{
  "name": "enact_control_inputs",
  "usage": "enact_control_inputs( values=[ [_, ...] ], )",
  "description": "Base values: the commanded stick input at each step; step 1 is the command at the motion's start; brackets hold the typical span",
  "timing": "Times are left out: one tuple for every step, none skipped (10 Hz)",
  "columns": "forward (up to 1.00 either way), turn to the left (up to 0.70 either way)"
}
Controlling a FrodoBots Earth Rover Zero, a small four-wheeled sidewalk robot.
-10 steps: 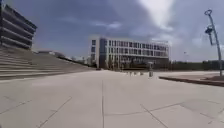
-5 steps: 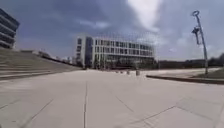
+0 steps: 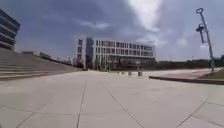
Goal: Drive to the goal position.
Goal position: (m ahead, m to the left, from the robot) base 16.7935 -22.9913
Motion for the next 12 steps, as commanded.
enact_control_inputs(
  values=[
    [0.70, 0.00],
    [0.70, 0.00],
    [0.70, 0.00],
    [0.70, 0.00],
    [0.70, 0.00],
    [0.70, 0.00],
    [0.70, 0.00],
    [0.70, 0.00],
    [0.70, 0.00],
    [0.70, 0.00],
    [0.70, 0.00],
    [0.70, 0.00]
  ],
)
